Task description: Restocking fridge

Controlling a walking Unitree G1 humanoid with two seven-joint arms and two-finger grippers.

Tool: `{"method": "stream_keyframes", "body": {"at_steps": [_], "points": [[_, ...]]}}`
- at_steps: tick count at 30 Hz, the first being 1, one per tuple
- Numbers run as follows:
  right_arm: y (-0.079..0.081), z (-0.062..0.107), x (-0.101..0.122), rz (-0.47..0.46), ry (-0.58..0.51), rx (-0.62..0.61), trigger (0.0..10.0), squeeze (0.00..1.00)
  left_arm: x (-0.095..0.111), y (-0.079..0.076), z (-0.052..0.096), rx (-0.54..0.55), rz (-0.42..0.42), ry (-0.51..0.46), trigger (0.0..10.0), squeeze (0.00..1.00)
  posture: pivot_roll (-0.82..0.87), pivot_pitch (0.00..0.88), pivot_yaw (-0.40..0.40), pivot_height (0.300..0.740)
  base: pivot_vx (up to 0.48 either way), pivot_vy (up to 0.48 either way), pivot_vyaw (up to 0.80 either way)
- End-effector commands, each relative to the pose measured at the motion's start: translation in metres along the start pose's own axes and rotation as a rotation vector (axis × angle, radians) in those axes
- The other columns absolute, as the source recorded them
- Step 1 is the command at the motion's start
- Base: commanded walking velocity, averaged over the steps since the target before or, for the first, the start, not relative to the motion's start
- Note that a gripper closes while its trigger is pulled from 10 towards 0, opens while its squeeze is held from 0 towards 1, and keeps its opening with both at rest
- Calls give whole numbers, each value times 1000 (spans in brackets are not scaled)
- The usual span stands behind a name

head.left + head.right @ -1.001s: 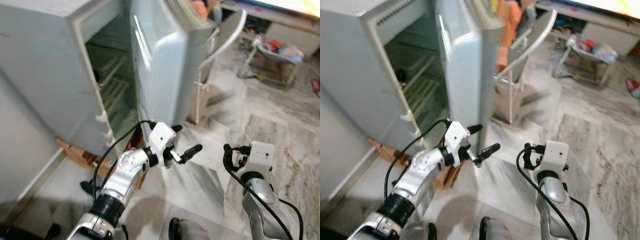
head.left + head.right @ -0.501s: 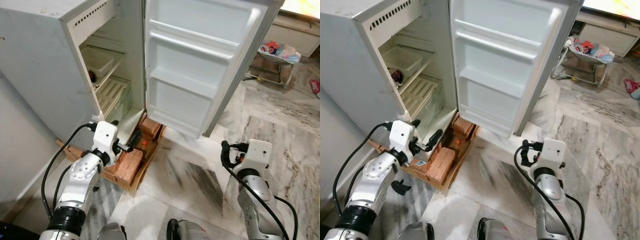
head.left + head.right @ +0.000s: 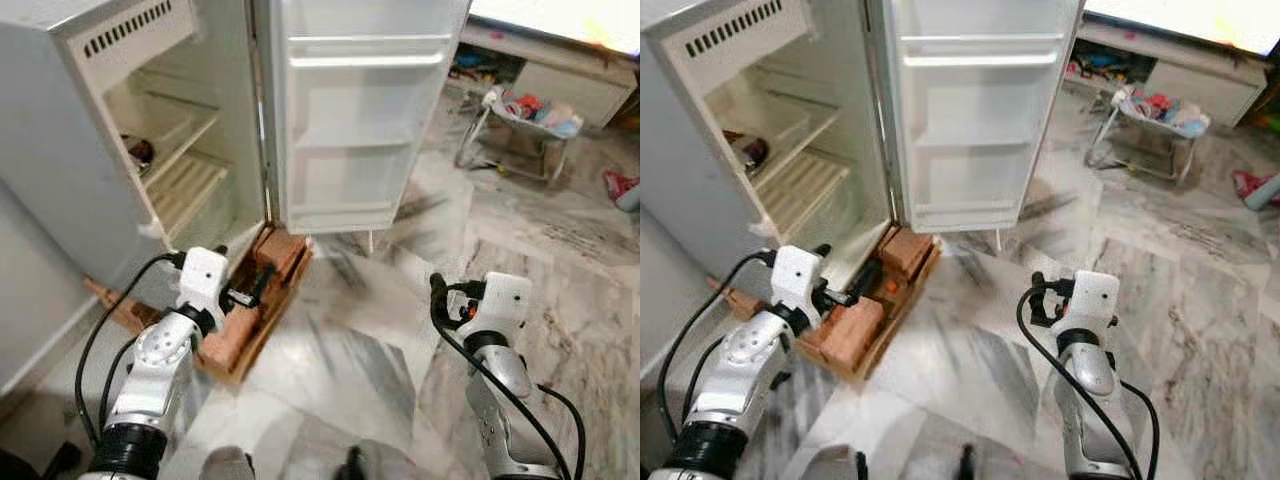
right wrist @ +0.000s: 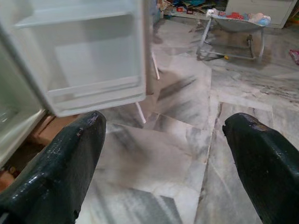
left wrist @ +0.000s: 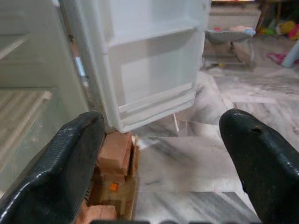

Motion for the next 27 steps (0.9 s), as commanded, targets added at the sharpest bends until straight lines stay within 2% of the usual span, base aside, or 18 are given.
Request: {"method": "stream_keyframes", "body": {"at_steps": [1, 6, 16, 20, 23, 25, 27], "points": [[-8, 0, 2, 14, -5, -25, 10000, 0, 2, -7, -1, -14, -2, -5, 10000, 0, 57, 62, -33, 740, 0, -446, 0], [-4, -7, 5, 11, -16, -10, 10000, 0, 8, -8, -2, -9, -17, -18, 10000, 0, 64, 62, -37, 740, 0, -445, 0], [6, -18, 28, 18, -83, 28, 10000, 0, 18, -12, -1, 26, -28, -22, 10000, 0, 43, 90, -34, 740, 0, -436, 0], [10, -20, 31, 69, -104, 15, 10000, 0, 11, -19, 3, -4, -44, -18, 10000, 0, 30, 93, -30, 740, 337, -267, 0], [14, -21, 32, 177, -128, 30, 10000, 0, 11, -23, 2, -27, -31, -20, 10000, 0, 30, 98, -25, 740, 451, 0, 0], [21, -20, 26, 114, -110, 68, 10000, 0, 11, -22, 2, -25, -52, -11, 10000, 0, 29, 96, -22, 740, 467, 0, 0], [21, -20, 27, 124, -144, 57, 10000, 0, 10, -22, 2, -22, -44, -4, 10000, 0, 24, 90, -18, 740, 471, 0, 0]]}}
Point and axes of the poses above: a point about 5 cm out from each wrist's last joint towards the gripper, its own z axis pointing back from the gripper into the wrist, its own x axis along the axis of the wrist's last joint, y = z × x, the point moved 2 cm from there along -z, pointing out of the wrist towards the gripper, and after that the axes turned 10 degrees about -z, right-handed, at the moved point
